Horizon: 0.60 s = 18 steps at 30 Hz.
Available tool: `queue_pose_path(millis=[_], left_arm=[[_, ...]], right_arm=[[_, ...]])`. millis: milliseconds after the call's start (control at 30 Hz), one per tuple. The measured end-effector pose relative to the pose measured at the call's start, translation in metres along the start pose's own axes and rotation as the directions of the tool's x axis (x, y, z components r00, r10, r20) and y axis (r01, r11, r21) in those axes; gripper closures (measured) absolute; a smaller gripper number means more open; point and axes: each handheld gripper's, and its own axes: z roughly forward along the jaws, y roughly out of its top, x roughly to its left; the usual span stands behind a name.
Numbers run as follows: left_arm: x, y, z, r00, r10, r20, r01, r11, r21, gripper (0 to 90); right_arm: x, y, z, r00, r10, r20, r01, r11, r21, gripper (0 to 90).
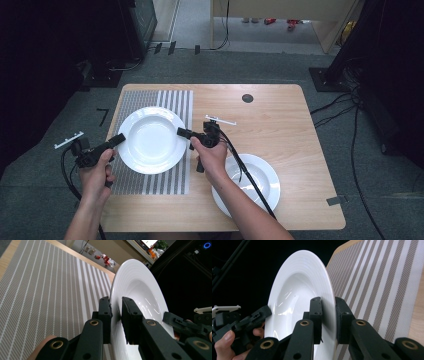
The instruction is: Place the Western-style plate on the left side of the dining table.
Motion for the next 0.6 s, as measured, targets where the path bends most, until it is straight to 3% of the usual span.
queue_pose_path(millis=[233, 467, 600], left_arm=[[0.018, 0.010, 0.015, 0.9992, -0.039, -0.012, 0.039, 0.9991, 0.016, 79.7], [0.045, 0.013, 0.037, 0.9939, -0.104, -0.037, 0.106, 0.9936, 0.040, 79.4], [0.055, 0.017, 0.048, 0.9922, -0.115, -0.049, 0.118, 0.9915, 0.055, 79.3]], right_arm=[[-0.009, 0.007, 0.019, 0.9986, 0.053, 0.001, -0.053, 0.998, 0.013, 80.9], [-0.025, 0.015, 0.047, 0.9918, 0.120, 0.045, -0.122, 0.992, 0.043, 81.7], [-0.031, 0.018, 0.055, 0.9901, 0.128, 0.059, -0.131, 0.990, 0.050, 81.7]])
